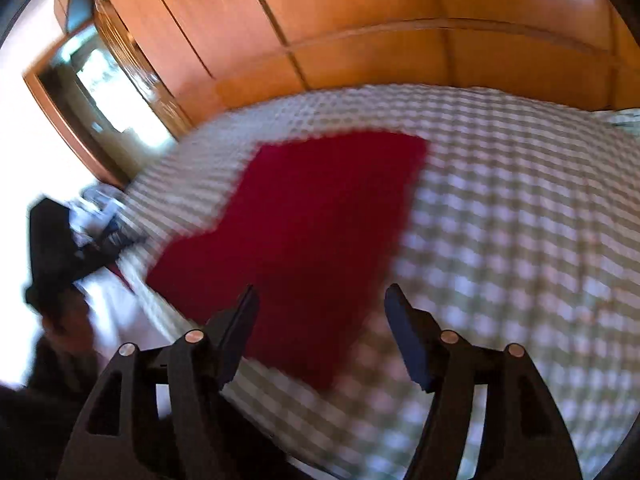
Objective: Fold small clothes
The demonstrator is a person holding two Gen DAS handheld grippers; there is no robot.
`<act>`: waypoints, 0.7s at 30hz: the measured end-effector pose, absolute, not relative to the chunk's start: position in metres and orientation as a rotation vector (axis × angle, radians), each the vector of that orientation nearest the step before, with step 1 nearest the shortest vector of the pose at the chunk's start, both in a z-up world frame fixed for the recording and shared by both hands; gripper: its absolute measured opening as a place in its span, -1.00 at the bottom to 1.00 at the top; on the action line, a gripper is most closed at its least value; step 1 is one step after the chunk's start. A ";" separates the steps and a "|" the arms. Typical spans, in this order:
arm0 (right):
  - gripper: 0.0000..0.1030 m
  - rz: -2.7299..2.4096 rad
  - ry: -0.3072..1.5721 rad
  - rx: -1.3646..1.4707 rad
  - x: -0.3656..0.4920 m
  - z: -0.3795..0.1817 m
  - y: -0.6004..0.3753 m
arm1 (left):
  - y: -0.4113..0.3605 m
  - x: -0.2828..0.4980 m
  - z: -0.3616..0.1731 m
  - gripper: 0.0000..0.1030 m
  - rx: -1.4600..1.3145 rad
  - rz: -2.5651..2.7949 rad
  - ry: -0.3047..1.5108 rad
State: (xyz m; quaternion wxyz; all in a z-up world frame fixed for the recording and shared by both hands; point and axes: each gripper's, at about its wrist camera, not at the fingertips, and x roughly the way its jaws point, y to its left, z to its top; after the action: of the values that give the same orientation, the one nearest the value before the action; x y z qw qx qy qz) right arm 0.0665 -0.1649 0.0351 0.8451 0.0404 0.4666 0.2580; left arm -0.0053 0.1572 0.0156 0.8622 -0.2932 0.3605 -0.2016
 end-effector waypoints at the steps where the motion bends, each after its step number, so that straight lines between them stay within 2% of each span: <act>1: 0.35 0.523 0.993 0.053 0.058 0.026 -0.168 | 0.148 -0.005 0.018 0.33 -0.606 -0.450 0.758; 7: 0.37 0.520 1.034 -0.009 0.033 -0.023 -0.152 | 0.093 0.007 0.001 0.33 -0.538 -0.488 0.875; 8: 0.34 0.526 1.034 -0.002 0.029 -0.026 -0.153 | 0.088 0.011 -0.005 0.23 -0.525 -0.464 0.894; 9: 0.22 0.526 1.029 0.006 0.031 -0.030 -0.149 | 0.086 0.015 -0.007 0.08 -0.522 -0.454 0.907; 10: 0.08 0.518 1.020 0.007 0.035 -0.031 -0.147 | 0.085 0.019 -0.009 -0.25 -0.523 -0.455 0.917; 11: -0.28 0.505 1.000 0.008 0.040 -0.031 -0.143 | 0.084 0.022 -0.008 -0.56 -0.516 -0.449 0.920; 12: -0.55 0.509 0.989 0.020 0.043 -0.029 -0.141 | 0.084 0.021 -0.003 -0.70 -0.503 -0.440 0.901; 14: -0.60 0.522 0.942 -0.010 0.040 -0.017 -0.137 | 0.092 0.010 0.010 -0.89 -0.498 -0.460 0.826; 17: -0.61 0.565 0.946 -0.119 0.028 -0.023 -0.125 | 0.104 -0.007 0.017 -0.89 -0.442 -0.454 0.781; 21: -0.60 0.547 1.004 -0.114 0.037 -0.050 -0.120 | 0.119 -0.008 -0.044 -0.89 -0.416 -0.336 0.940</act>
State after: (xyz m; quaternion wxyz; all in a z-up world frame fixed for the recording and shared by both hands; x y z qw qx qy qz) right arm 0.0367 -0.1197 -0.0499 0.8396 -0.0538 0.4747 0.2587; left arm -0.0078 0.1186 -0.0440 0.8574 -0.1980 0.4473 -0.1601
